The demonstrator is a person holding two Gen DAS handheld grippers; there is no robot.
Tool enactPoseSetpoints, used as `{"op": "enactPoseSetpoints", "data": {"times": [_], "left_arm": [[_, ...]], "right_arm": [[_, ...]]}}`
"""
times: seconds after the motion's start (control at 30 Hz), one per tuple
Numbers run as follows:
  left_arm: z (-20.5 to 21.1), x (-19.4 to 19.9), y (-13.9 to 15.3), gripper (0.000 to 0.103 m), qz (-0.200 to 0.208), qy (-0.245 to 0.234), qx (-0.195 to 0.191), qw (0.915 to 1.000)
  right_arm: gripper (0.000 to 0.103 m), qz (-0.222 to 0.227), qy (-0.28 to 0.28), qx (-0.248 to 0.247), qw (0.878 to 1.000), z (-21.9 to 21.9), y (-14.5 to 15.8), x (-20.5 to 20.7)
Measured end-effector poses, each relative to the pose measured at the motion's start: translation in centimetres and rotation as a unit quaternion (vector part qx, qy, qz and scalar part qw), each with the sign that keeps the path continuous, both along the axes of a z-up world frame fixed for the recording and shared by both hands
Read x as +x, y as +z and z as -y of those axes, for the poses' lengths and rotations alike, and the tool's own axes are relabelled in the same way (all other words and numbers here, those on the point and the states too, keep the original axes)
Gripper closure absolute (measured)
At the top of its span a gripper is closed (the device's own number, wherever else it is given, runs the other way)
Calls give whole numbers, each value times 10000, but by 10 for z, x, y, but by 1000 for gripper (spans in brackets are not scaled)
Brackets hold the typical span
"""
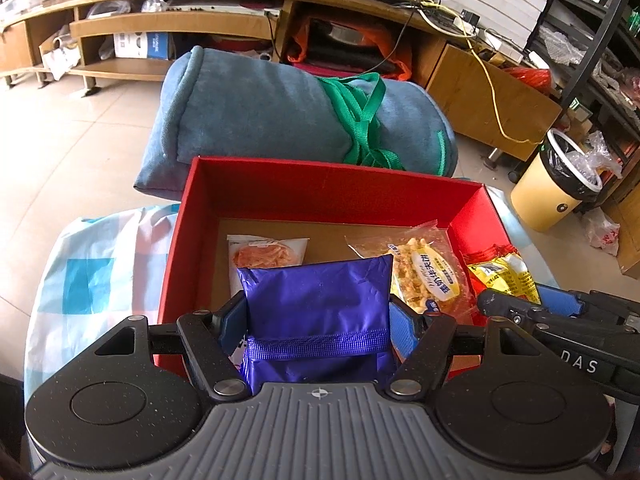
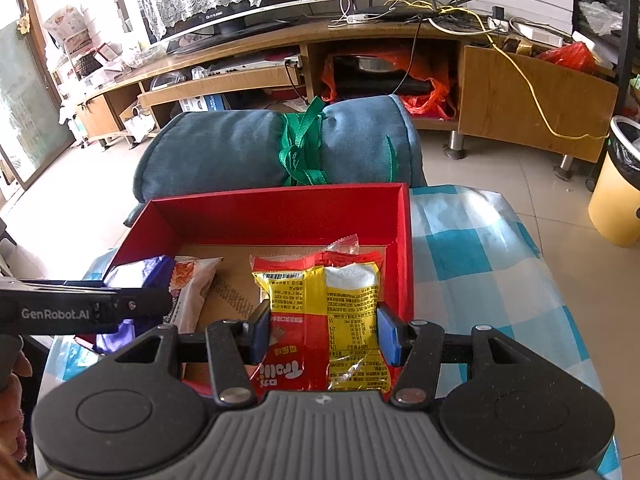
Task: Organize snacks
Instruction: 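Lower blue pouch into red box with left tool while right tool lowers chip bag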
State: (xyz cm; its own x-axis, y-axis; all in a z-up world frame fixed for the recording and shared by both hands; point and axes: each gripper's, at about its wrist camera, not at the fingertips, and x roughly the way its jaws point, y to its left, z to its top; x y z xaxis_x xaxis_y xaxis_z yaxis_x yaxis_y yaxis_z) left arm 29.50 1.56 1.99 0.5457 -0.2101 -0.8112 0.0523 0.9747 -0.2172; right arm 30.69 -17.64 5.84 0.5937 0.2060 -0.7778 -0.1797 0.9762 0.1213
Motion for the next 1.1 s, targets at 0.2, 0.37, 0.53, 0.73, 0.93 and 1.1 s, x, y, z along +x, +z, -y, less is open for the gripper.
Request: {"op": "enactPoseSetpoints", "data": {"times": [0.2, 0.37, 0.53, 0.73, 0.93, 1.1], "left_arm": [[3, 7, -8, 27, -47, 4, 107, 9999], [6, 12, -18, 27, -195, -14, 159, 9997], [6, 16, -24, 27, -250, 4, 204, 9995], [6, 22, -30, 26, -305, 26, 232, 9993], [5, 30, -37, 26, -355, 104, 271, 9989], [5, 38, -42, 26, -404, 155, 305, 9986]], "right_arm": [[55, -44, 63, -119, 9999, -4, -10, 9], [54, -40, 79, -155, 9998, -5, -15, 14], [54, -25, 83, -196, 9998, -7, -20, 19], [53, -85, 139, -197, 9997, -11, -29, 25], [54, -88, 128, -218, 9996, -13, -35, 31], [54, -31, 157, -306, 9994, -16, -37, 35]]}}
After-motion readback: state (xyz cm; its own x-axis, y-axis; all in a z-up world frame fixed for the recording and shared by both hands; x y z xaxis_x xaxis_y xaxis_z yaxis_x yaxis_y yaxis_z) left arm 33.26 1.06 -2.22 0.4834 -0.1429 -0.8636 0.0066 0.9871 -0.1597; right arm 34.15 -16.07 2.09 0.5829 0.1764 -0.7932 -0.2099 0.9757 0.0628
